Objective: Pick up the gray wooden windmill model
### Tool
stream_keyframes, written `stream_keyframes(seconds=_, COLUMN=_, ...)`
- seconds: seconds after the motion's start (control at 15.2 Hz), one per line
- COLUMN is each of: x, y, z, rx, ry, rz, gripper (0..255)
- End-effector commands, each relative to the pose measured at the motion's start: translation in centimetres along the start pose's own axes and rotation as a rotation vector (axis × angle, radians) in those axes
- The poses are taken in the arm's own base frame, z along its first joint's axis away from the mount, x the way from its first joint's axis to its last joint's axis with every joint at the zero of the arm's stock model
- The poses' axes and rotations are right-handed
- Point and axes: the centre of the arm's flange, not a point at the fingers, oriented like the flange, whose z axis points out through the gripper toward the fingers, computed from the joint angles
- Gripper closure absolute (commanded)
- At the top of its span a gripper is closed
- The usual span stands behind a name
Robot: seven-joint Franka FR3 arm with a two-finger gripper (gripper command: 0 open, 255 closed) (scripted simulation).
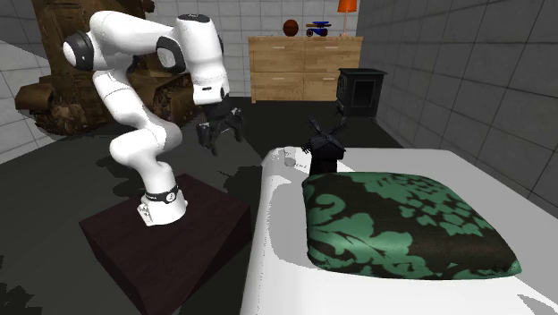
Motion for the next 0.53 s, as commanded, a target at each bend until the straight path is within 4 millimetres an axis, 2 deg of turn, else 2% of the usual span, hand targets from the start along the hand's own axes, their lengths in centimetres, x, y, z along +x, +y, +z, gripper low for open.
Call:
stream_keyframes(seconds=0.0, x=1.1, y=-2.3, z=0.5, rx=0.002, ry=0.024, rz=-0.045, gripper=0)
stream_keyframes(seconds=0.46, x=4.5, y=-9.9, z=2.4, rx=0.006, ry=0.100, rz=-0.198, gripper=0)
